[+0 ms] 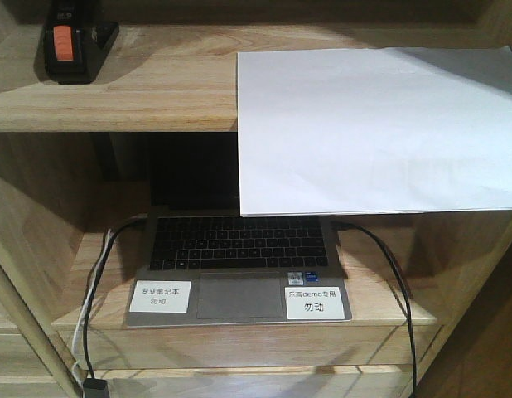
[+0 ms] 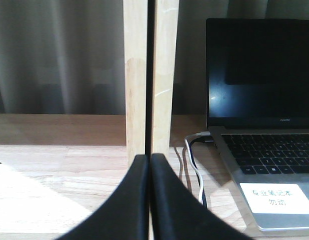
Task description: Grab stapler and paper to desk for stapling
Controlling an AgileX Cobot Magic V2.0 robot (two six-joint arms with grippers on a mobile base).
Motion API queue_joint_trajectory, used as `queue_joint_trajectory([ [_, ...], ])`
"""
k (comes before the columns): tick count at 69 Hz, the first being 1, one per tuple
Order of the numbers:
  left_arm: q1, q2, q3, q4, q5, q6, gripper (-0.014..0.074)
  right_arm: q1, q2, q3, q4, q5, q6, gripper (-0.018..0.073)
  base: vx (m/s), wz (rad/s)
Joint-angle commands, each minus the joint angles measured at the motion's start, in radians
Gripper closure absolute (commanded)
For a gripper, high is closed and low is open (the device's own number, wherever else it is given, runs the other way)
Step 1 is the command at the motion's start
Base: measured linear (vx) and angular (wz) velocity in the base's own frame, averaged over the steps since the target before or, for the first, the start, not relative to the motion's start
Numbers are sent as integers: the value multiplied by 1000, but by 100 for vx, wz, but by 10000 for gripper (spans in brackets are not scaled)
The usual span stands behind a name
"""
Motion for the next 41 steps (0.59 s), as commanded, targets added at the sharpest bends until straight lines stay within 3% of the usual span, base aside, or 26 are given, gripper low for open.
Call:
queue_joint_trajectory([
  [1, 2, -15, 11, -9, -74, -6, 603, -5, -10, 5, -4, -72, -3, 565, 0, 0],
  [41, 2, -15, 11, -9, -74, -6, 603, -5, -10, 5, -4, -72, -3, 565, 0, 0],
])
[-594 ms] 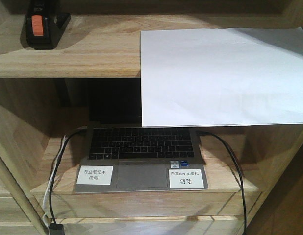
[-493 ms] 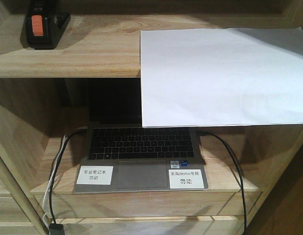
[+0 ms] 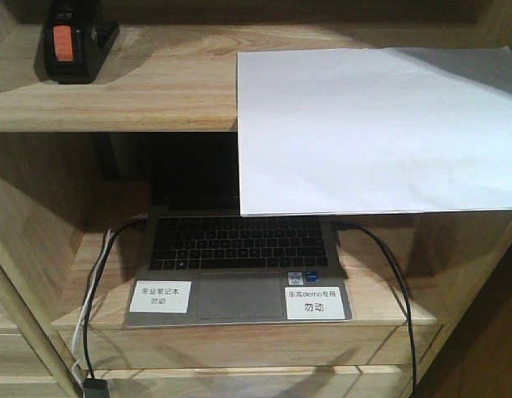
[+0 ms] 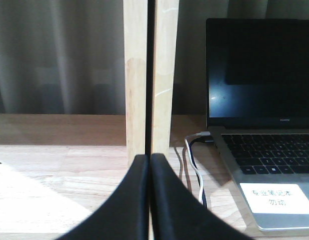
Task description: Grab stapler and paper to desk for stapling
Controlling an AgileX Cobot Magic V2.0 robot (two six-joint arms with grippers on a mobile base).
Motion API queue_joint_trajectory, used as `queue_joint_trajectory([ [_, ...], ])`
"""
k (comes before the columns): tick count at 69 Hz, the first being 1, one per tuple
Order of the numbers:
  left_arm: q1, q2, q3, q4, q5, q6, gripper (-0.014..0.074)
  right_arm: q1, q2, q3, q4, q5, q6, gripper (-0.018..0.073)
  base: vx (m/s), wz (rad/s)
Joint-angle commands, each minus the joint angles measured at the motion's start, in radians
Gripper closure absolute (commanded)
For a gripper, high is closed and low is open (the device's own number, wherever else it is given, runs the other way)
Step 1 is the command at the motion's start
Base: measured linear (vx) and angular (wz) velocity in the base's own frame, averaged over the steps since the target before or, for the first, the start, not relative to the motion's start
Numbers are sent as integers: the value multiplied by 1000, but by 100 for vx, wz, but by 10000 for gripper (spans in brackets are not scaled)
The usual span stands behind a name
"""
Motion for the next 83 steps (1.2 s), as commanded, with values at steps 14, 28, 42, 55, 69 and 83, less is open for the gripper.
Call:
queue_joint_trajectory([
  [14, 2, -15, 11, -9, -74, -6, 603, -5, -10, 5, -5, -72, -5, 565, 0, 0],
  [28, 2, -15, 11, -9, -74, -6, 603, -5, -10, 5, -5, -73, -4, 565, 0, 0],
  [42, 2, -15, 11, -9, -74, -6, 603, -5, -10, 5, -5, -105, -4, 565, 0, 0],
  [55, 2, -15, 11, -9, -78, -6, 603, -5, -10, 5, -5, -156, -4, 565, 0, 0],
  [69, 2, -15, 11, -9, -127, -6, 603, -5, -10, 5, -5, -158, -4, 565, 0, 0],
  [83, 2, -15, 11, -9, -356, -6, 603, -5, -10, 4, -5, -268, -5, 565, 0, 0],
])
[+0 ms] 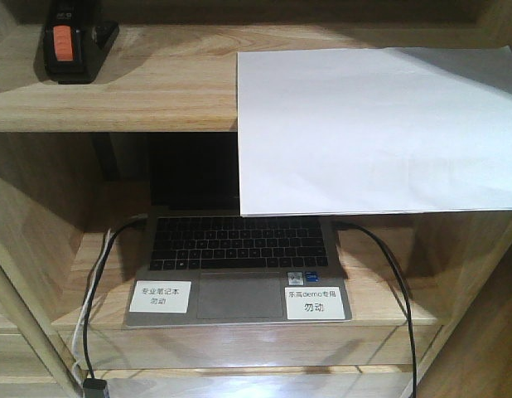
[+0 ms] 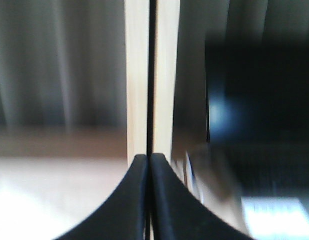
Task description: Grab stapler and paper to desk for stapling
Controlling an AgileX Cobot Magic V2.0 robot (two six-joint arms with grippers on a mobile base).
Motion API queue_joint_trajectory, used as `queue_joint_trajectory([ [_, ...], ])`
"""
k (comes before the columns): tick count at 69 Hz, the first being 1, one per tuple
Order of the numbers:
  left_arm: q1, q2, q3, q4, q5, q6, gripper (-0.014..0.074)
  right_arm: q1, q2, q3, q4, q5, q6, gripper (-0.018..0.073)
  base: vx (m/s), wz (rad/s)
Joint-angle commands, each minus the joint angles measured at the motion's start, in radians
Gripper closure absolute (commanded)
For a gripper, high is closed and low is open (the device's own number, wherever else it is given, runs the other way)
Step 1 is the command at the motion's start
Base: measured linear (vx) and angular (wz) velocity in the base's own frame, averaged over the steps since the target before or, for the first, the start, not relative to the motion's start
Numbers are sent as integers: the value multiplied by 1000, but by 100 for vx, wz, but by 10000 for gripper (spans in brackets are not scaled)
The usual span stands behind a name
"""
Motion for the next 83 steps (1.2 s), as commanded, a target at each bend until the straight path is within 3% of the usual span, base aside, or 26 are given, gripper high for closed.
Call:
queue_joint_trajectory([
  [1, 2, -15, 11, -9, -213, -6, 603, -5, -10, 3, -5, -152, -7, 565, 0, 0],
  [14, 2, -15, -11, -10, -454, -7, 603, -5, -10, -29, -5, -333, -7, 565, 0, 0],
  [22, 2, -15, -95, -10, -461, -7, 603, -5, -9, -120, -5, -336, -7, 565, 0, 0],
  [45, 2, 94, -570, -10, -269, -6, 603, -5, 92, -560, 24, -316, -5, 565, 0, 0],
  [53, 2, 185, -753, -10, -132, -6, 603, -5, 188, -728, 24, -272, -3, 565, 0, 0],
  [68, 2, 372, -1038, -10, 117, -6, 603, -5, 385, -986, 22, -37, -3, 565, 0, 0],
  [83, 2, 513, -1113, -10, 369, -6, 589, -5, 533, -1064, 24, 181, -3, 560, 0, 0],
])
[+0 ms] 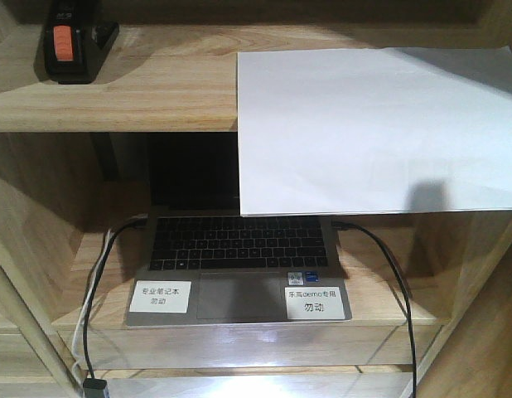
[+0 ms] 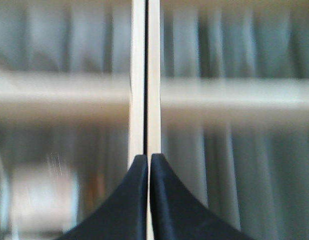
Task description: Grab stapler and paper to desk for stapling
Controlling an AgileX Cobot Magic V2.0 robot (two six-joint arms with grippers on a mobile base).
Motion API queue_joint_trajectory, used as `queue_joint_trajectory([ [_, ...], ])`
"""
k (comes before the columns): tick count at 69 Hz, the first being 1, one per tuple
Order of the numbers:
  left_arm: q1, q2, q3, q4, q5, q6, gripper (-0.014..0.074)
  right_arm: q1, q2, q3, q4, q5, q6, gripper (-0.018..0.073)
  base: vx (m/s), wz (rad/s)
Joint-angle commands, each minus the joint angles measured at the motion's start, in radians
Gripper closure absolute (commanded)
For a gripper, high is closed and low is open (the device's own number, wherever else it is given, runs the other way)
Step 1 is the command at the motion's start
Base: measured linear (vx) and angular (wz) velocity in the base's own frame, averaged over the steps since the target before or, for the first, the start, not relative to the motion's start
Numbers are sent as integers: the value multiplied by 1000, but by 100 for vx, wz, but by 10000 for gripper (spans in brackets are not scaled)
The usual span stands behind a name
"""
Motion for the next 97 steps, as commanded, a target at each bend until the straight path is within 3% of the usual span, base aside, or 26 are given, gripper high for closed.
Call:
queue_joint_trajectory([
  [1, 2, 66, -24, -9, 60, -6, 586, -5, 65, -32, 1, 42, -3, 559, 0, 0],
  [13, 2, 119, -24, -9, 192, -6, 516, -5, 128, -32, 57, 187, -3, 510, 0, 0],
  [22, 2, 136, -24, -9, 274, -6, 397, -5, 163, -32, 98, 258, -3, 410, 0, 0],
  [31, 2, 136, -24, -9, 312, -6, 221, -5, 183, -32, 105, 298, -3, 206, 0, 0],
  [39, 2, 136, -24, -9, 306, -7, 42, -5, 187, -32, 104, 297, -3, -33, 0, 0],
  [46, -4, 136, -24, -9, 302, -8, -99, -5, 187, -32, 104, 297, -3, -170, 0, 0],
  [49, -4, 136, -24, -9, 302, -8, -138, -5, 187, -32, 104, 297, -3, -169, 0, 0],
  [64, -52, 140, -24, -9, 291, -8, -120, -5, 187, -32, 103, 284, -3, -142, 0, 0],
  [97, -452, 194, -24, -9, 219, -7, -102, -5, 187, -32, 103, 280, -3, 50, 0, 0],
])
